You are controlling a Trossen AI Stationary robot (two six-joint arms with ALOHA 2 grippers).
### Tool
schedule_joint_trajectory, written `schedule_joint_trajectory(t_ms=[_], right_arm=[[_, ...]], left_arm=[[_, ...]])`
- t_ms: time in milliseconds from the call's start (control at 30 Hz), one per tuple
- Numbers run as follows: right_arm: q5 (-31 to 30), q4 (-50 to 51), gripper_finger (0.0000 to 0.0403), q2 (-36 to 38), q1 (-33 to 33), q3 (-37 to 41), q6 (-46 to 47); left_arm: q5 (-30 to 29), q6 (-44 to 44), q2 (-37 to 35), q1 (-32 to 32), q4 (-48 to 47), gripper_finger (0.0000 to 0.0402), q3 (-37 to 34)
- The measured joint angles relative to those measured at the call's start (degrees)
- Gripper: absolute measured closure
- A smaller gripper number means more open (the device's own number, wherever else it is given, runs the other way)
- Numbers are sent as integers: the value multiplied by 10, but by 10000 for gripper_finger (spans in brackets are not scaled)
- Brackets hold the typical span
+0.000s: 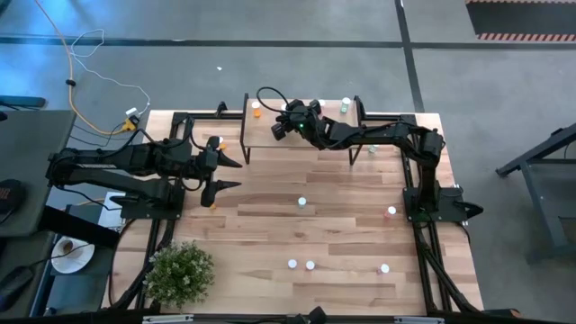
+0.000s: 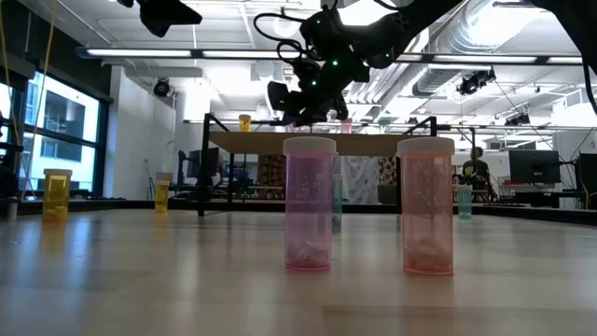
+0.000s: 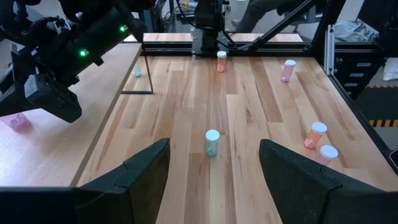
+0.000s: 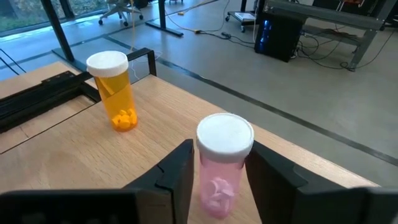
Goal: Pick and place medicine bottles onto shelf by color
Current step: Put the top purple pill bottle on the shelf
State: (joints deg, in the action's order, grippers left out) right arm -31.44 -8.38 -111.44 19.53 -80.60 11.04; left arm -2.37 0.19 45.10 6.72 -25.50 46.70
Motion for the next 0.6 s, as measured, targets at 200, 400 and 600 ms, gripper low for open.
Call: schedule_joint_trajectory(t_ms=[200,400,600], right_arm=[[1,0,253,0,0,0,-6],[0,0,225,0,0,0,-8],[-13,-4,214,1,0,0,-9]], left_arm=[[0,0,0,0,0,165,0],[0,0,0,0,0,165,0],[0,0,0,0,0,165,0]])
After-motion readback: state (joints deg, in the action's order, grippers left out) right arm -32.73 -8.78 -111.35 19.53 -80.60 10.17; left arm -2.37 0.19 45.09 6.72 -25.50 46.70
